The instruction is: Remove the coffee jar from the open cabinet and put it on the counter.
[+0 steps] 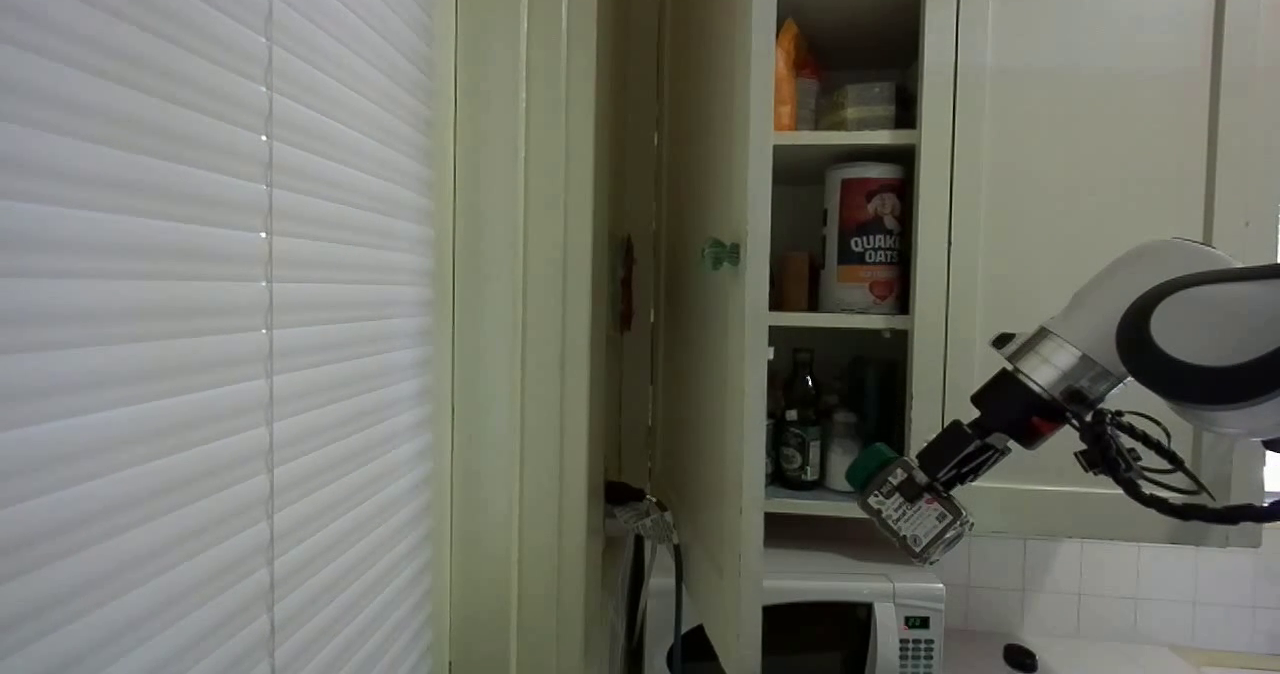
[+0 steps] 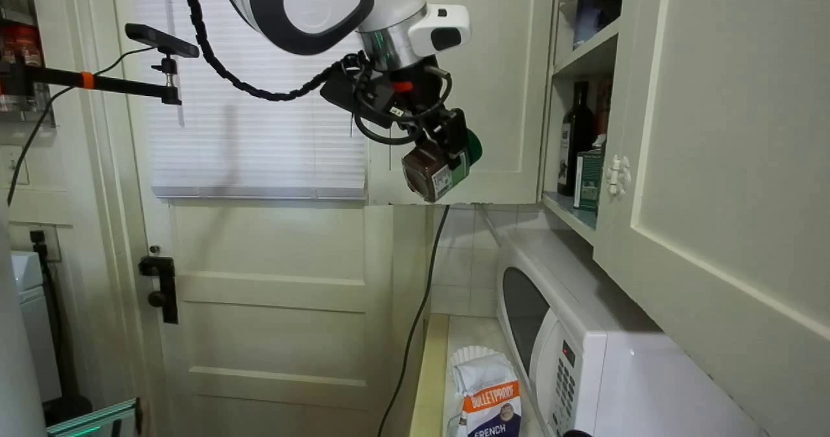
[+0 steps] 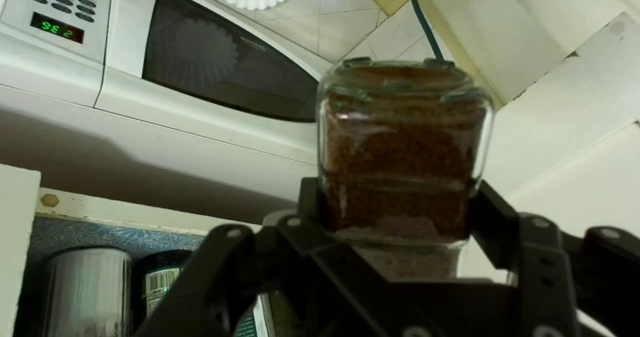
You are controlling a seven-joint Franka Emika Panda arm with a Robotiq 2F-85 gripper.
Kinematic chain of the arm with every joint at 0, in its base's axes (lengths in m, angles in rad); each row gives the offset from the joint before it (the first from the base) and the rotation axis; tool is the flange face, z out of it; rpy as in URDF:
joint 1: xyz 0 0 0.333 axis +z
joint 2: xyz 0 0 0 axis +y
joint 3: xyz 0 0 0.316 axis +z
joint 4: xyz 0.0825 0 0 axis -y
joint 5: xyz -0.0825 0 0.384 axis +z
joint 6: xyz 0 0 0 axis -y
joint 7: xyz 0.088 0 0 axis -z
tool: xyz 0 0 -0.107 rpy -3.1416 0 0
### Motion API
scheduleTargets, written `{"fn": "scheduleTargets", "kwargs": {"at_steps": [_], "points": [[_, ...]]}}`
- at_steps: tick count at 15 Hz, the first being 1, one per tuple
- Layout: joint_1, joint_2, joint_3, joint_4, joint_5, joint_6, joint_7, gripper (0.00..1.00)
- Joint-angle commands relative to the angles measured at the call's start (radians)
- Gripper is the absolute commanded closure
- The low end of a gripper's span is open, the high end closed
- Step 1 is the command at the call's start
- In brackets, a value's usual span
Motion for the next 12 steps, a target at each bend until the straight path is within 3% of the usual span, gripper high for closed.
{"fn": "scheduleTargets", "kwargs": {"at_steps": [1,4,7,10,12], "points": [[0.020,0.009,-0.006,-0.020,0.025,0.038,-0.010,0.52],[0.145,0.060,-0.047,-0.121,0.108,0.250,-0.087,0.52],[0.319,0.196,-0.122,-0.105,0.201,0.479,-0.231,0.52],[0.540,0.296,-0.265,-0.106,0.212,0.714,-0.314,0.52],[0.652,0.365,-0.353,-0.106,0.174,0.819,-0.254,0.52]]}}
